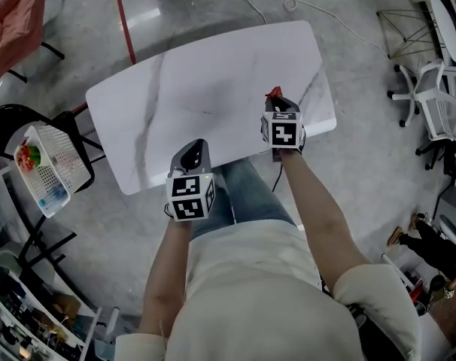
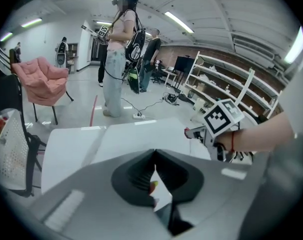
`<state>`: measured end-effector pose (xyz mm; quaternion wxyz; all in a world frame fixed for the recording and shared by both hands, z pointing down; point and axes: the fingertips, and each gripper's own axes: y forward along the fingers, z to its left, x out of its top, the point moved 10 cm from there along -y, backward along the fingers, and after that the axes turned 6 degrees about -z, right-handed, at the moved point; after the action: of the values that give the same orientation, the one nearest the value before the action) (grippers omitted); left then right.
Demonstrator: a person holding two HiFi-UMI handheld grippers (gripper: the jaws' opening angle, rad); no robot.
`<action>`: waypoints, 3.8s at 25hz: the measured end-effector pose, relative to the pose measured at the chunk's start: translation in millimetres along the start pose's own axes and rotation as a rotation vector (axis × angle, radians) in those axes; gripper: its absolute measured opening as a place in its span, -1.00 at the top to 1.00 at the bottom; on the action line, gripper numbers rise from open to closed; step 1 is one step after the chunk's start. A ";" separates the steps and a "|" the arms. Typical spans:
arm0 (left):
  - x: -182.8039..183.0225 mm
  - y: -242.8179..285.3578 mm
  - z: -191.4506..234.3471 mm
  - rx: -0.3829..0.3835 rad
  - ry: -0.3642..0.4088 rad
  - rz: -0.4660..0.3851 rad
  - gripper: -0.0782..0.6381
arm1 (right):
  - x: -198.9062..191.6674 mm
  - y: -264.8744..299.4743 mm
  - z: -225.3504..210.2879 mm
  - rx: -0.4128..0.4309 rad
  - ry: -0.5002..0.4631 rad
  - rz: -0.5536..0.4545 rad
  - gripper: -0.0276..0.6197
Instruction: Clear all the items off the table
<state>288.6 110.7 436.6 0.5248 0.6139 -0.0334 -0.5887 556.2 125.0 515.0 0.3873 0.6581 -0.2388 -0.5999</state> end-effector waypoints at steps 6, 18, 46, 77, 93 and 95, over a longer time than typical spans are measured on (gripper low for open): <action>-6.5 -38.9 15.9 0.030 -0.003 -0.039 0.76 | 2.5 -36.7 28.0 0.013 -0.006 -0.051 0.83; -24.9 -123.1 51.3 0.104 -0.028 -0.132 0.76 | 4.1 -111.6 100.2 0.095 -0.080 -0.132 0.83; -145.7 -328.1 179.4 0.441 -0.273 -0.301 0.76 | -18.1 -195.3 378.2 0.491 -0.446 -0.219 0.83; -205.5 -416.1 254.7 0.672 -0.463 -0.386 0.76 | -10.2 -223.1 559.7 0.772 -0.717 -0.255 0.83; -179.5 -434.4 348.3 0.722 -0.529 -0.381 0.76 | 35.7 -194.0 677.9 0.878 -0.745 -0.226 0.83; -174.1 -433.7 360.2 0.716 -0.528 -0.379 0.76 | 41.7 -188.4 688.8 0.876 -0.745 -0.219 0.83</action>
<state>-287.7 201.3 347.7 0.1379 0.5807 -0.2536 -0.7612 -136.4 49.1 353.3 -0.0953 0.5226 -0.5152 -0.6726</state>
